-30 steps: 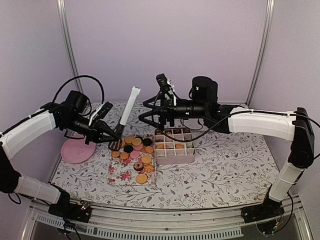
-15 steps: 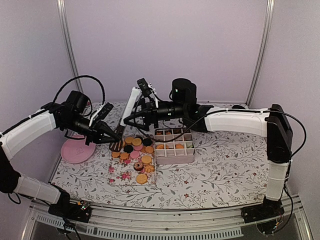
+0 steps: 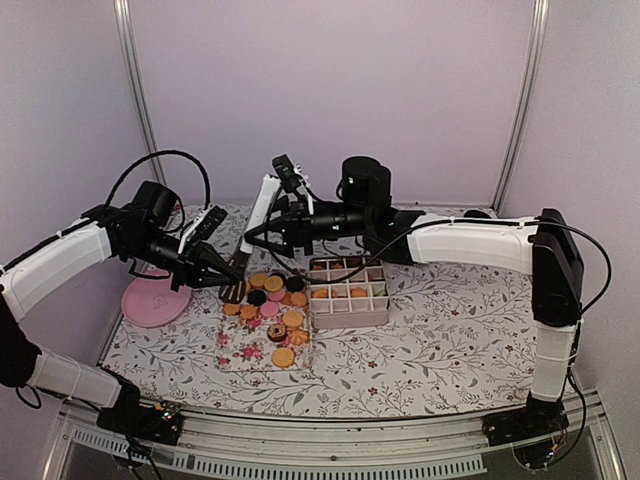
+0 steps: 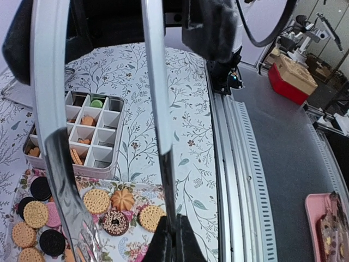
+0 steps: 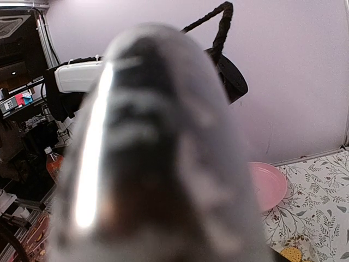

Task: Pack the cookies
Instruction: Pass from the left arm to the right

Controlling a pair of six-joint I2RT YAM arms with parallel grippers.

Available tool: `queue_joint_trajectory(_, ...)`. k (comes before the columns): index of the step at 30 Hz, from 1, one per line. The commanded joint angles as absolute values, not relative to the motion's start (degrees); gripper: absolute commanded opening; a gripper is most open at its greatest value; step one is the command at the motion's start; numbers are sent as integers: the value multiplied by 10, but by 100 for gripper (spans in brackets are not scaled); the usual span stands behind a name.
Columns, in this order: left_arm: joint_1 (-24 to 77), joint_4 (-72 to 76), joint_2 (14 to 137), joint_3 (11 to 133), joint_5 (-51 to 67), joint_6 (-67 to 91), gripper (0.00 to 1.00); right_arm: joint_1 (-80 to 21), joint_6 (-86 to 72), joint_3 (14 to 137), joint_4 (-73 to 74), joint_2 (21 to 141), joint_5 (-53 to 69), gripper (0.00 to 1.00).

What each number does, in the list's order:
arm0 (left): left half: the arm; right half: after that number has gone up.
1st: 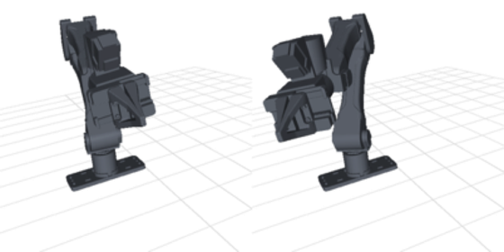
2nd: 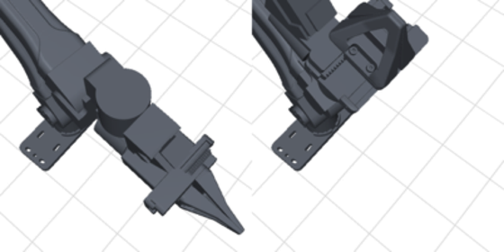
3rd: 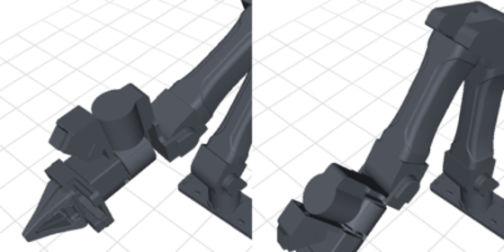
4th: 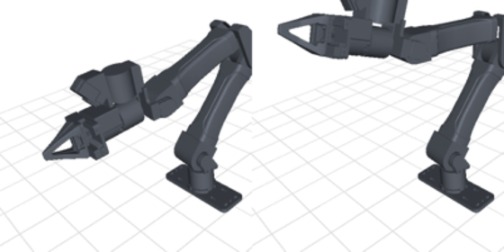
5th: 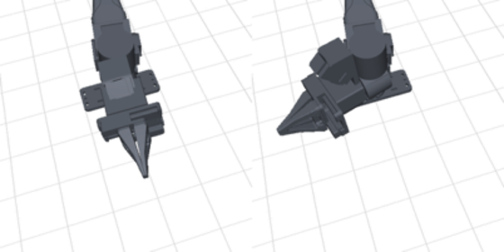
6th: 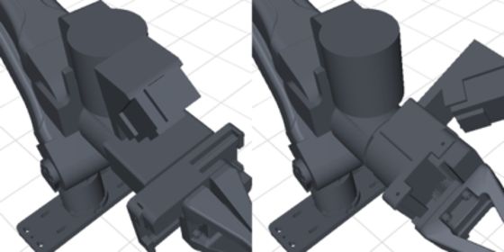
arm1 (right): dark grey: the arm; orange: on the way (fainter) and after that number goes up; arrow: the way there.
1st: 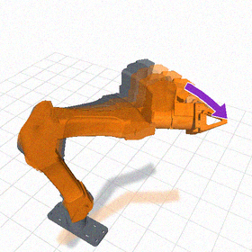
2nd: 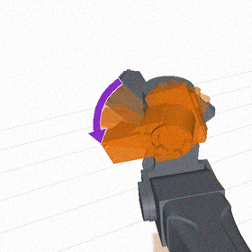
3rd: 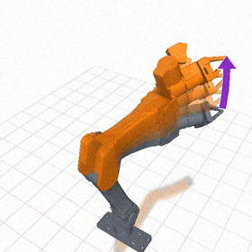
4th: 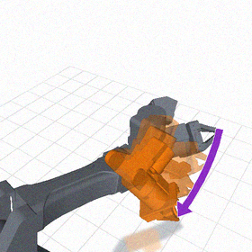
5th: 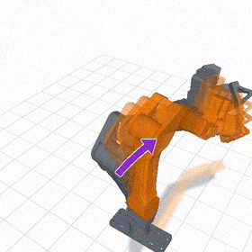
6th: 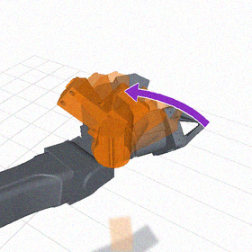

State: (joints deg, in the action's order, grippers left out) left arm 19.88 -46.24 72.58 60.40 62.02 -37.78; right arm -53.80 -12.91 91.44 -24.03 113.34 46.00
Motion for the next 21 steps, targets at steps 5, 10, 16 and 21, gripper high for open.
queue_joint_trajectory(5,204,-460,710,614,601,-373,0,-566,-120,934,-251,1143,439,59)
queue_joint_trajectory(10,203,-460,709,616,586,-374,0,-568,-106,920,-248,1128,425,53)
queue_joint_trajectory(16,203,-449,710,613,571,-363,9,-578,-76,918,-228,1110,387,40)
queue_joint_trajectory(21,202,-435,710,603,526,-347,46,-583,-61,908,-208,1099,345,31)
